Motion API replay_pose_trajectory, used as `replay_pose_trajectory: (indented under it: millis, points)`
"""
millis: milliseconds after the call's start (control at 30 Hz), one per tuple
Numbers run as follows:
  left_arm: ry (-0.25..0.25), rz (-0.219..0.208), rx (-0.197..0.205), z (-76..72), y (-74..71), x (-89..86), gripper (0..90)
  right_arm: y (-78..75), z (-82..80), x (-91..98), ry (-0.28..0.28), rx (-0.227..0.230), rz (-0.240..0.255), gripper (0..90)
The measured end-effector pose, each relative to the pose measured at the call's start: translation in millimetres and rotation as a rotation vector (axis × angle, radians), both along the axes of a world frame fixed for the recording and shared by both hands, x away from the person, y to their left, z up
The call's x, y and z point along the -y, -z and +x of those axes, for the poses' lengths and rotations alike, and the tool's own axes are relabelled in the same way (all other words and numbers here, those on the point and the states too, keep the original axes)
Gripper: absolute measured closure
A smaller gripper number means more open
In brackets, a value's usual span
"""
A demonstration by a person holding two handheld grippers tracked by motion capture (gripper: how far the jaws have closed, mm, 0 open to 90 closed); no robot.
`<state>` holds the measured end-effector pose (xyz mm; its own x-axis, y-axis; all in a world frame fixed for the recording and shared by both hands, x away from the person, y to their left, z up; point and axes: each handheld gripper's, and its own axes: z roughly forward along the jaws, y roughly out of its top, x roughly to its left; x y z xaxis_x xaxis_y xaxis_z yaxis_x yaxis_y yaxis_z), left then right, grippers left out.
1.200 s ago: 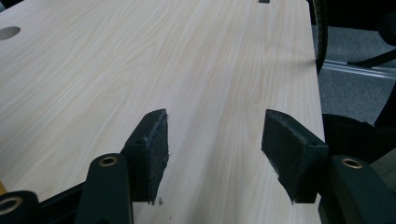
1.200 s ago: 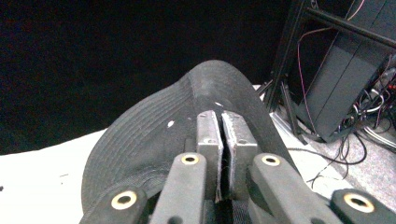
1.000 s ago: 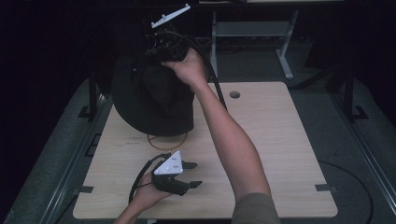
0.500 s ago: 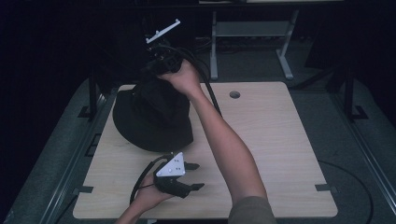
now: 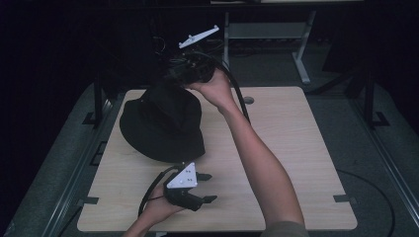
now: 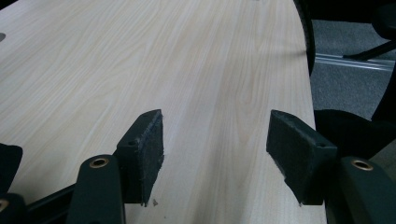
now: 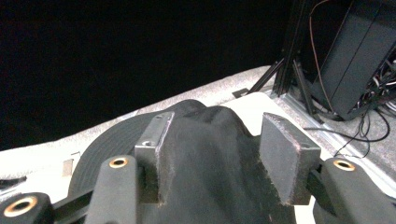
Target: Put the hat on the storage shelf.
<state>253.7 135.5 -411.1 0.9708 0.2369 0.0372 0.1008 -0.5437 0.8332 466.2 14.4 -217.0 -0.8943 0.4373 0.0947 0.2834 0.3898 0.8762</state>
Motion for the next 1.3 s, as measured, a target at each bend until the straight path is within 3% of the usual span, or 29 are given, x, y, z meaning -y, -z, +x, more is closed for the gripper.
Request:
replay_pose_trajectory:
  millis: [167, 433, 1300]
  points:
    - [-0.006, -0.003, -0.003, 1.0, -0.1, -0.9, 34.8, -0.6, -8.2, 16.6, 0.015, 0.002, 0.042, 41.4]
    - [-0.012, 0.016, -0.012, 2.7, 0.5, -1.7, 32.0, -1.5, -14.2, 34.4, 0.016, 0.01, 0.054, 36.9]
    - [-0.037, 0.009, -0.028, 2.9, 3.0, 1.1, 24.9, 13.3, -40.8, 110.3, 0.098, -0.013, 0.069, 27.0]
